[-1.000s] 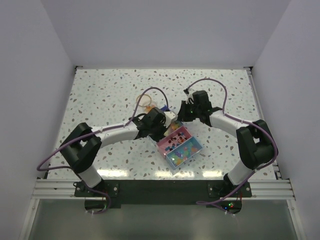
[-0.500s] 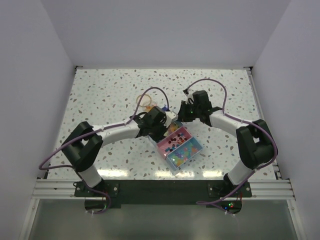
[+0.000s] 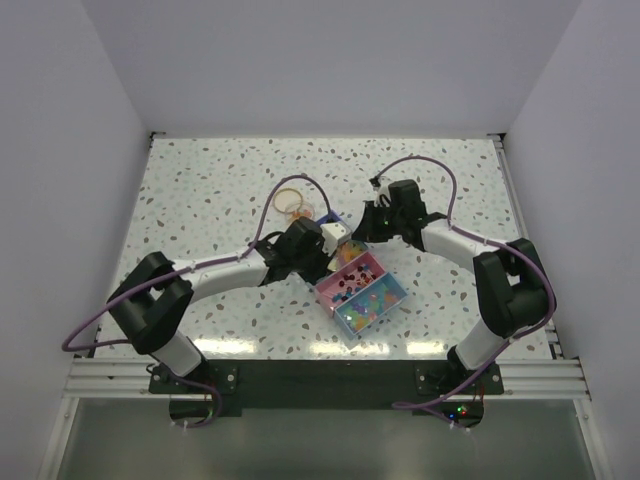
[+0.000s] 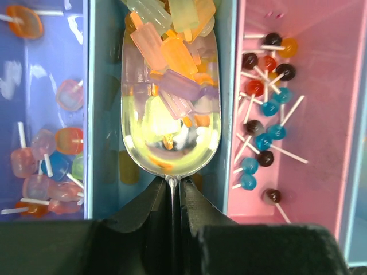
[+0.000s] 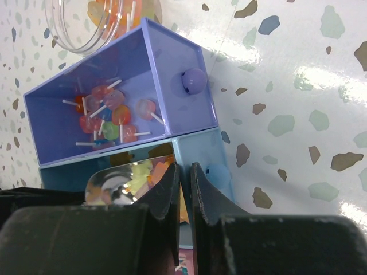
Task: Pack the candies
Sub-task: Scoop the fake candies from the storage box.
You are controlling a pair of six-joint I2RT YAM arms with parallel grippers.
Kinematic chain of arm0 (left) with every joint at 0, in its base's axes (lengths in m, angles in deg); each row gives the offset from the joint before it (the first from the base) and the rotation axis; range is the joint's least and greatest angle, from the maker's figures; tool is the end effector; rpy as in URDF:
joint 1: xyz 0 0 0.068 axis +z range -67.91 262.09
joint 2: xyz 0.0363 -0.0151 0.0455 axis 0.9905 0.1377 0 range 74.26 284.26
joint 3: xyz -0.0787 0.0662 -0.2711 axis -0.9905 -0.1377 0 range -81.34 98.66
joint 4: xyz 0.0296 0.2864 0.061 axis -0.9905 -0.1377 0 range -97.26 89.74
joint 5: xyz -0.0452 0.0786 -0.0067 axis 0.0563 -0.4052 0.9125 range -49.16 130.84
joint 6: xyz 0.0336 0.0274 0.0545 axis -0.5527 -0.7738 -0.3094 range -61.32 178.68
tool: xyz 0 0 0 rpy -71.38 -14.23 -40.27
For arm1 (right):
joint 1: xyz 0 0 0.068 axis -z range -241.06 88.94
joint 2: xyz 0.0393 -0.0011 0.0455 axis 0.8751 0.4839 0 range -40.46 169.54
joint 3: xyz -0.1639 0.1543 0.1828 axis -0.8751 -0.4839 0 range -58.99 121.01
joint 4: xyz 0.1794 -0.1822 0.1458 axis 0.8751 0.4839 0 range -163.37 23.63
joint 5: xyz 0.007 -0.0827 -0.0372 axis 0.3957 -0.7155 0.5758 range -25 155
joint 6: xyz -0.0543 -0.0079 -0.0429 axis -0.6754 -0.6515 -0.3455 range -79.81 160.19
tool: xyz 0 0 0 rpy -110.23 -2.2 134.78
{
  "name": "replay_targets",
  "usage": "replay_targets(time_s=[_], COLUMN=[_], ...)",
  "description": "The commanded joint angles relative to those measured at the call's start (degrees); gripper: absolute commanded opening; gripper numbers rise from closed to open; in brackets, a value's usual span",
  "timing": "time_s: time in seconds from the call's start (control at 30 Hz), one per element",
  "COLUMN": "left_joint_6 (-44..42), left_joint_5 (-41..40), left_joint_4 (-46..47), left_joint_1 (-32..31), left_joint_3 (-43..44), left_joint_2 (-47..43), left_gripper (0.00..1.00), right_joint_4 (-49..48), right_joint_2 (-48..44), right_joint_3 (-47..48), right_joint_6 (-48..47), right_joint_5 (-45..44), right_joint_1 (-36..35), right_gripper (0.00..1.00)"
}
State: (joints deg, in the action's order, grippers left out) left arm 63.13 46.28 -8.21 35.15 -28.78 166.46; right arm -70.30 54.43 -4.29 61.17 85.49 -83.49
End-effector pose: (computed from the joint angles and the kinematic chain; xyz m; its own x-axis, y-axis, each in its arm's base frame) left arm 0.2503 -0.2758 0.1663 -0.5625 0.4887 -0.6669 0.7295 0.6730 -0.1222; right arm 0.3520 0.1668 0.1723 -0.8038 0.0309 -0.5940 -0.3269 0.8113 0.4847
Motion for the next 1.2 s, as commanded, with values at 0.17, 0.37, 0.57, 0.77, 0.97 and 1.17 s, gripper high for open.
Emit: replay_targets(time_s=[0.17, 0.37, 0.57, 0.77, 0.97, 1.17], left_joint_6=[-0.8, -1.8, -2.4, -3.3, -3.2, -3.7], left_joint_5=[7.9, 7.8, 7.7, 7.1, 7.3, 6.9], left_joint_4=[11.2, 8.2, 8.0, 8.0, 8.7, 9.2], left_joint_1=[-0.8, -0.8, -0.9, -0.9, -0.9, -0.9], left_joint_3=[-1.0, -1.2, -1.8, -2.4, -2.4, -3.0], left_joint_2=[-6.2, -6.3, -6.0, -6.2, -6.2, -7.4], left_gripper=[0.00, 0.00, 0.00, 0.00, 0.00, 0.00], right_joint_4=[12.0, 12.9, 14.9, 17.5, 18.5, 19.6], right_joint_2=[4.6, 4.3, 3.5, 1.1, -1.5, -3.0], right_joint_3=[-1.7, -0.9, 0.8, 2.8, 4.5, 5.7], right_joint_6=[-0.8, -1.6, -1.9, -1.6, -0.8, -0.5], right_joint_5=[-7.3, -7.7, -4.9, -4.0, -3.4, -2.3], right_joint_1=[0.2, 0.5, 0.5, 0.6, 0.6, 0.8], right_gripper=[0.00, 0.00, 0.00, 0.16, 0.36, 0.45])
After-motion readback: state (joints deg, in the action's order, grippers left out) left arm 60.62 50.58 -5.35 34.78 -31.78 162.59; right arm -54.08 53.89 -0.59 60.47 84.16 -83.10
